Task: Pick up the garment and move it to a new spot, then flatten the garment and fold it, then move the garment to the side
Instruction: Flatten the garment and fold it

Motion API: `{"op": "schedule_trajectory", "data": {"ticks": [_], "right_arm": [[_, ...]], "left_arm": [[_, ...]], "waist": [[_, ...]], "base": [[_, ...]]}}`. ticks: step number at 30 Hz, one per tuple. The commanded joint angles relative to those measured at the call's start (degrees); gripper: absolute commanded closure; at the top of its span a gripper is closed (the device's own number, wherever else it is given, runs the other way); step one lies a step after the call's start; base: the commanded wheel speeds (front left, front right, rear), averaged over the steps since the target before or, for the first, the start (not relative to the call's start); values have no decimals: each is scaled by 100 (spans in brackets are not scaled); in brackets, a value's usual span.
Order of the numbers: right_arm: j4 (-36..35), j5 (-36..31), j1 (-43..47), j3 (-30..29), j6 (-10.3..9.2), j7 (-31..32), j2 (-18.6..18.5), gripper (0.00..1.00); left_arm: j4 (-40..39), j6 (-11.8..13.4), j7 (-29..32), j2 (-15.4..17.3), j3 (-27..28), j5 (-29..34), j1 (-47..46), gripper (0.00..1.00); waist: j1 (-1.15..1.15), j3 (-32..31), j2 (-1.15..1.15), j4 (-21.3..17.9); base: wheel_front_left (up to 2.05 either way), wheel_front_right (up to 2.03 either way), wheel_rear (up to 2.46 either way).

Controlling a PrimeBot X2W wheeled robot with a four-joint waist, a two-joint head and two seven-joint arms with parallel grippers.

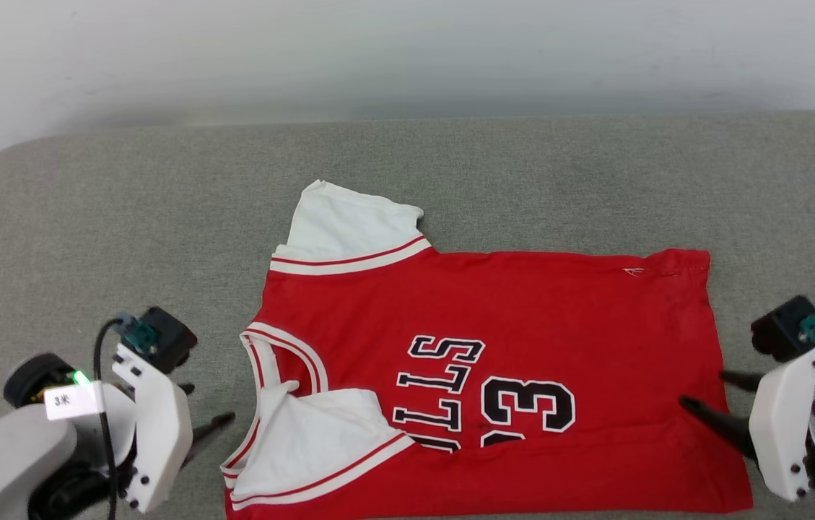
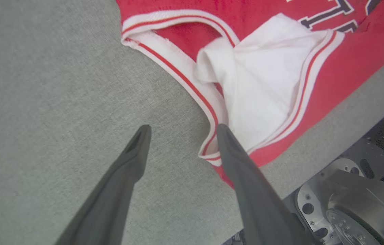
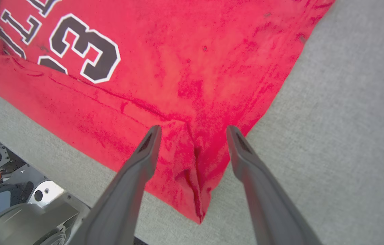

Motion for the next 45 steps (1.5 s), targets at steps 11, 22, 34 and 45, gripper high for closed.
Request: {"op": "schedule_trajectory", "data": {"ticks": [11, 22, 34, 45], "right_arm": [[-273, -1345, -383, -1368, -3, -1921, 943, 0], [-911, -2500, -13, -2663, -3, -2995, 2035, 0], [-1537, -2938, -104, -2664, -3, -2852, 2378, 0], [-1421, -2937, -376, -2366, -3, -2819, 2434, 0]], "left_arm": [[101, 196, -507, 116, 727, 532, -1169, 0], [1023, -89, 42, -374, 1117, 547, -2659, 0], [1957, -440, 1902, -817, 1047, -112, -3946, 0], [2494, -423, 3112, -986, 521, -118, -4024, 0]], "waist": [[0, 382, 0, -224], [0, 1368, 0, -572], [0, 2358, 0, -1002], [0, 2774, 0, -1220]], "base": [[0, 0, 0], [0, 0, 0], [0, 0, 0], [0, 0, 0]]}}
